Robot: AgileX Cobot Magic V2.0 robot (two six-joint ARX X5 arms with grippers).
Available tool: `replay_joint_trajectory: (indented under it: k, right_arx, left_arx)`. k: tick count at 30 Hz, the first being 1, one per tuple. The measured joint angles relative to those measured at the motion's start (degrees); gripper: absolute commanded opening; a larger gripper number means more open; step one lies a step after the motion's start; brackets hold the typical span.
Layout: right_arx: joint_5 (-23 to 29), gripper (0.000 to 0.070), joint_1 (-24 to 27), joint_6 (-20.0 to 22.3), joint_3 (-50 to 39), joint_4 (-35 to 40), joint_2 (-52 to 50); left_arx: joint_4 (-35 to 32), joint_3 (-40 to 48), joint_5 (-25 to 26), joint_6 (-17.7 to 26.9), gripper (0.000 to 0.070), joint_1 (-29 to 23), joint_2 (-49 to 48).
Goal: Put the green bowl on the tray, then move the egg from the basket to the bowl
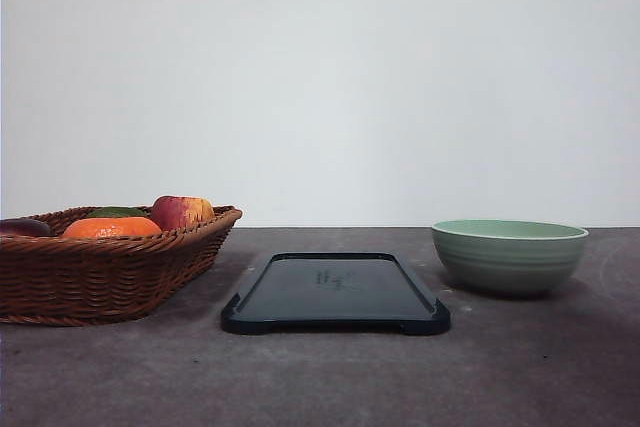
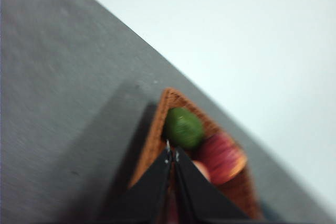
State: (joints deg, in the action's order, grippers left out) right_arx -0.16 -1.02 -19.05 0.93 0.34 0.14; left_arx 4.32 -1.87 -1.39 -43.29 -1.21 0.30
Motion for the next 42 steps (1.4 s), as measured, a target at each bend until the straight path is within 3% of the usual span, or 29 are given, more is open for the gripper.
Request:
replay_joint_trajectory:
  k: [2, 5, 9, 12, 19, 24, 33, 42]
  right_arx:
    - [0.0, 0.0008, 0.0, -5.1, 0.0, 2.6, 0.0]
    - [-0.1, 0.0008, 0.0, -10.7, 0.0, 7.7, 0.0]
    - [-1.3, 0.0006, 0.0, -13.6, 0.3, 14.0, 0.0]
    - [-1.6, 0.0006, 0.0, -13.5, 2.6, 12.4, 0.3]
    - [-3.6, 0.0005, 0.0, -6.0, 14.5, 1.4, 7.6]
    - [-7.4, 0.0005, 0.0, -0.5, 22.3, -4.6, 16.1]
    - [-17.7, 0.0006, 0.0, 9.2, 35.2, -13.8, 30.3]
    - [-20.0, 0.0006, 0.0, 20.3, 44.4, -30.3, 44.3]
  left_arx:
    - [-2.3, 0.0, 0.0, -5.2, 0.0, 0.0, 0.0]
    - [-9.4, 0.0, 0.0, -9.0, 0.0, 0.0, 0.0]
    - [-16.7, 0.0, 0.0, -9.8, 0.0, 0.0, 0.0]
    - [-16.0, -0.8, 0.0, -6.9, 0.0, 0.0, 0.1]
    - [-4.7, -12.9, 0.0, 7.5, 0.0, 0.0, 5.3]
    - [4.9, -21.2, 0.8, 14.8, 0.0, 0.0, 12.3]
    - [14.7, -35.9, 14.5, 27.4, 0.0, 0.0, 27.4]
    - [27.9, -47.2, 24.3, 39.3, 0.0, 0.3, 43.0]
